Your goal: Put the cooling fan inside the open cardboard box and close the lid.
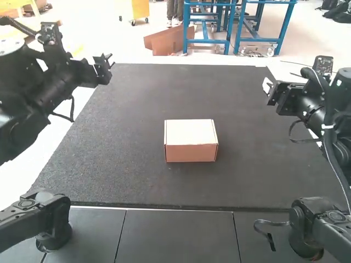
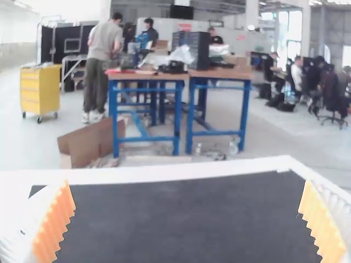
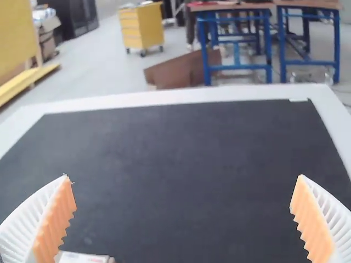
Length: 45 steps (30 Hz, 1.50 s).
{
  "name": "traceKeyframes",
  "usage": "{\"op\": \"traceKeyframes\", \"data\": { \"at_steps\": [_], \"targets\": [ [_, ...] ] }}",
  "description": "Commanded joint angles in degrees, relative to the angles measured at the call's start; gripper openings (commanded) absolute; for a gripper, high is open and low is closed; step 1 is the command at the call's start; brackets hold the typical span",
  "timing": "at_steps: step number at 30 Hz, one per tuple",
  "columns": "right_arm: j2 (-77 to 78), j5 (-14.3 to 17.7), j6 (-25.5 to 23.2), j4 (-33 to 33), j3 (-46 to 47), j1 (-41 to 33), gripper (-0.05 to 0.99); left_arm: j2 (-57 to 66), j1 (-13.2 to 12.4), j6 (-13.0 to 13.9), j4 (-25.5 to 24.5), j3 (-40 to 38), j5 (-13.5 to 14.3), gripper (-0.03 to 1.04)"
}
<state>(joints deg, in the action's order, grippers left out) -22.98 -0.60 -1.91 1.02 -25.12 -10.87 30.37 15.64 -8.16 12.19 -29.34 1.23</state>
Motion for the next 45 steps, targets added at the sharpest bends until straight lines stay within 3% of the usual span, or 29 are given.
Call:
{"op": "traceKeyframes", "data": {
  "at_steps": [1,9,12,15,17,21,25,31,34,36,38,45],
  "targets": [
    [2.7,1.0,1.6,2.1,1.7,0.7,0.91,-5.2,-0.4,1.6,3.7,5.0,-0.3,0.97],
    [4.7,1.7,2.3,10.3,9.7,0.5,0.91,-13.2,-0.4,2.3,6.0,13.9,1.7,0.97],
    [5.4,1.5,2.6,12.2,12.0,0.7,0.91,-15.7,-0.4,6.8,8.4,17.6,1.7,0.97],
    [5.8,-0.3,2.6,13.0,14.3,1.2,0.91,-17.7,-0.4,14.5,9.3,20.3,1.8,0.97],
    [6.6,-1.1,2.7,13.0,15.6,1.6,0.91,-19.1,-0.4,16.2,9.9,22.2,1.7,0.97],
    [8.5,-4.1,2.7,11.6,17.4,2.6,0.91,-23.7,-0.6,16.2,9.4,25.5,1.2,0.97],
    [10.9,-5.6,2.7,11.6,19.8,4.7,0.9,-30.9,-0.7,14.9,3.6,28.6,0.9,0.97],
    [18.4,-7.3,2.2,11.2,24.2,6.4,0.91,-30.5,-2.2,3.6,0.3,29.3,-0.4,0.97],
    [23.9,-7.1,1.6,7.0,24.9,6.6,0.9,-30.4,-3.3,-1.6,-2.9,29.3,-1.7,0.97],
    [22.6,-6.3,1.3,6.5,24.9,7.2,0.91,-30.4,-4.2,-0.2,-7.3,29.3,-1.3,0.97],
    [22.9,-6.2,1.6,4.4,25.0,8.1,0.91,-30.4,-4.8,3.4,-12.4,29.3,-0.3,0.97],
    [23.0,-5.2,2.9,-0.8,25.1,11.5,0.91,-30.4,-8.2,3.1,-12.5,29.3,-0.3,0.97]
  ]
}}
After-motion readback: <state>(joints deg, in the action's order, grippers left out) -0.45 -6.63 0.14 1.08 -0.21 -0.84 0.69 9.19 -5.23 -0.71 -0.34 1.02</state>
